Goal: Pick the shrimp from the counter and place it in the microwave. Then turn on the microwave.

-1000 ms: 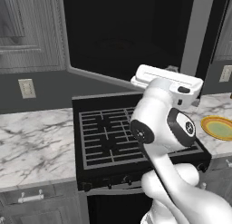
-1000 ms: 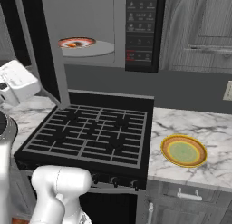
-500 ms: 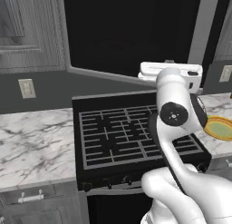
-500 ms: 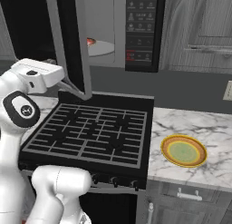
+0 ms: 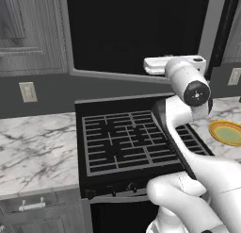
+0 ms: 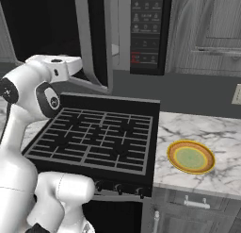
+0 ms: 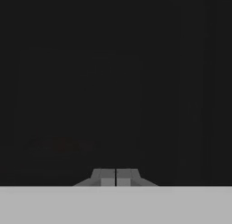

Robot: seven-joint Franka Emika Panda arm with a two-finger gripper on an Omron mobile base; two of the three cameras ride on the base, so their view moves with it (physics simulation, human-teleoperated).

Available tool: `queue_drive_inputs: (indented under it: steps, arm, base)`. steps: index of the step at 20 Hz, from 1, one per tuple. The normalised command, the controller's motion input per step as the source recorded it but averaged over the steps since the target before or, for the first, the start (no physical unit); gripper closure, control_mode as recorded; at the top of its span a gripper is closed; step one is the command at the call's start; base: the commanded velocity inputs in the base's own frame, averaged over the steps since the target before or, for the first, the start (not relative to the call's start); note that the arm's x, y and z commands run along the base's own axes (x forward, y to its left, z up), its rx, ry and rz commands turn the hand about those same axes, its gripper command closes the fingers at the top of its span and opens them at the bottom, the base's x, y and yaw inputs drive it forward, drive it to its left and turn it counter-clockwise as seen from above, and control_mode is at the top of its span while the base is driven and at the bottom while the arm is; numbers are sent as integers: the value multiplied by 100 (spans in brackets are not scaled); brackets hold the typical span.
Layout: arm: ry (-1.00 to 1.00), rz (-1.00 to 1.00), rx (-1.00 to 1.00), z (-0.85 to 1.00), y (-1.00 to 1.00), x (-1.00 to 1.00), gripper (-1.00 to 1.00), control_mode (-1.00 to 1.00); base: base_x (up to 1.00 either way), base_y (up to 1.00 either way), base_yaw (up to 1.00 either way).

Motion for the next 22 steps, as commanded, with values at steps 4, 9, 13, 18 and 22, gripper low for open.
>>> queue_drive_inputs:
  steps: [4,9,13,18,22]
  arm:
    - [20,17,0,14,0,41,100,-100]
    - [24,15,0,16,0,43,100,-100]
    - [25,14,0,16,0,40,100,-100]
    - [22,13,0,8,0,39,100,-100]
    - [20,12,0,3,0,35,100,-100]
  base:
    - [0,0,0]
    - [0,0,0]
    - [0,0,0]
    - [0,0,0]
    - [0,0,0]
